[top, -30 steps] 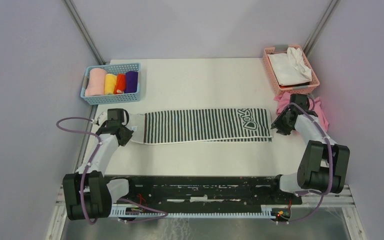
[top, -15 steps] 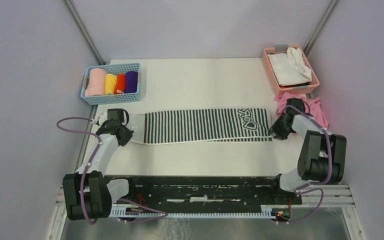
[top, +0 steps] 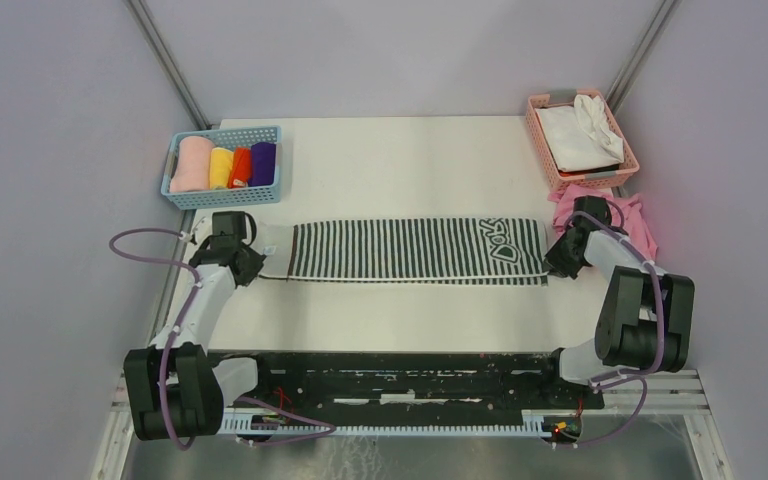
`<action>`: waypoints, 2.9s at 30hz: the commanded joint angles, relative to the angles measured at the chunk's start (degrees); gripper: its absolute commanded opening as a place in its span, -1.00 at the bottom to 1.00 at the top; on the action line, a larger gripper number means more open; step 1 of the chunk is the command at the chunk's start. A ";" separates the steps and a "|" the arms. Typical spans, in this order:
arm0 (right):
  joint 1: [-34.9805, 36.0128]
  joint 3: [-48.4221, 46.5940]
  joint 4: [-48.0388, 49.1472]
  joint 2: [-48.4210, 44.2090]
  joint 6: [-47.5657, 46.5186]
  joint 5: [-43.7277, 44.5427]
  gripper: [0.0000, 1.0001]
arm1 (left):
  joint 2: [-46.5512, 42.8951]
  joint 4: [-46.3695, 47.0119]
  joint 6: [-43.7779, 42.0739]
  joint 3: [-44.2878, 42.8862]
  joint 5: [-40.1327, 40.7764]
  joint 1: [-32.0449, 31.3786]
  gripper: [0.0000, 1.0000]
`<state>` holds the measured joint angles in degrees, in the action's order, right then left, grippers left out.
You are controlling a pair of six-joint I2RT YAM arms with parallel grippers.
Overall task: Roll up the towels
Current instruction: Fold the towel at the center of the board.
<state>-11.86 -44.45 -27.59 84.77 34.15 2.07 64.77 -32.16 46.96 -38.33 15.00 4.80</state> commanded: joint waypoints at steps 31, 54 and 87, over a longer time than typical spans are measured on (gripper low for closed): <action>-0.30 -26.92 -1.52 6.47 0.20 -12.10 -0.90 | 26.06 2.18 -6.80 -34.04 -3.40 0.59 -0.95; -2.51 1.13 -5.43 -10.84 -0.10 1.80 -0.89 | 15.50 1.22 -8.16 -8.74 -5.55 6.12 -0.95; -4.98 4.23 -5.91 -5.23 2.93 1.86 -0.93 | 13.80 4.06 -3.48 0.46 -9.90 6.09 -0.95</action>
<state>-16.01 -41.12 -34.92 76.47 35.86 0.58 77.32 -31.46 41.04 -39.42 5.69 10.55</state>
